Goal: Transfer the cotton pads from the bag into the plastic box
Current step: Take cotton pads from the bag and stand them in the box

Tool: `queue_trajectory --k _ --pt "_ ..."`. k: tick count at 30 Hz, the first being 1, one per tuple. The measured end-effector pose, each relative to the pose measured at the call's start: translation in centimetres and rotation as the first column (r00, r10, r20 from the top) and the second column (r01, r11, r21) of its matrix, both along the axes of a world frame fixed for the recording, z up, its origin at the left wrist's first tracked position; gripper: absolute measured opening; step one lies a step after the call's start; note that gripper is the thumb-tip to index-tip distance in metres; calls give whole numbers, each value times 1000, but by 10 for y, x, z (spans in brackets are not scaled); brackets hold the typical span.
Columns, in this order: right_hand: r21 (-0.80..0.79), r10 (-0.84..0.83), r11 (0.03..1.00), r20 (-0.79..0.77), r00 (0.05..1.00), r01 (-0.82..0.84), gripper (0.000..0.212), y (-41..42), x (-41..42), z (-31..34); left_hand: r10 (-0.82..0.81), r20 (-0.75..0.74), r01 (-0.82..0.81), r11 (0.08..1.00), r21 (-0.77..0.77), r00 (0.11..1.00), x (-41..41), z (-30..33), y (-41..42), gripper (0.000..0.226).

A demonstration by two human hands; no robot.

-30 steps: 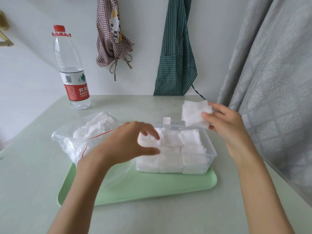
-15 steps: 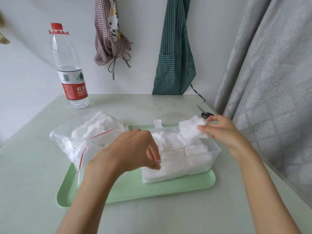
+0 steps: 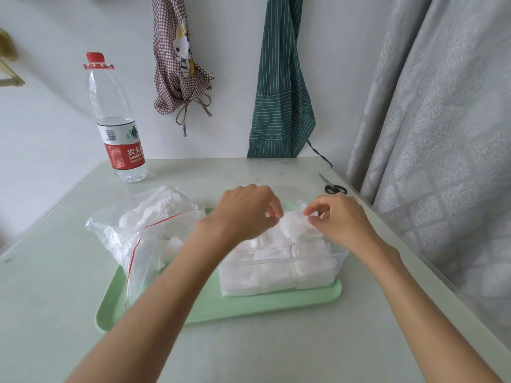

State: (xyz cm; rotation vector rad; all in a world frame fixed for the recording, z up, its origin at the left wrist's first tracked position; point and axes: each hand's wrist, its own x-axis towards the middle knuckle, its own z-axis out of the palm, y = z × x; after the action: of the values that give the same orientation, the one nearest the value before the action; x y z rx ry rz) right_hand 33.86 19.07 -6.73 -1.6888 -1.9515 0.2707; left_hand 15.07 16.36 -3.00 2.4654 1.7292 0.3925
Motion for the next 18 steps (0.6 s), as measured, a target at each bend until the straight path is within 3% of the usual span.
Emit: queue_trajectory --k 3,8,13,18 --pt "-48 16 999 48 999 -14 10 5 0 3 11 8 -11 998 64 1000 28 -27 16 20" --pt "57 81 993 304 949 -103 15 7 3 1 57 74 -65 993 99 996 32 -57 18 26" --pt "-81 135 989 143 980 -125 31 9 22 -6 10 82 -19 994 110 997 26 -60 20 41" --pt "-171 119 981 180 977 -88 38 11 20 -7 1 47 -6 993 114 999 25 -55 33 46"
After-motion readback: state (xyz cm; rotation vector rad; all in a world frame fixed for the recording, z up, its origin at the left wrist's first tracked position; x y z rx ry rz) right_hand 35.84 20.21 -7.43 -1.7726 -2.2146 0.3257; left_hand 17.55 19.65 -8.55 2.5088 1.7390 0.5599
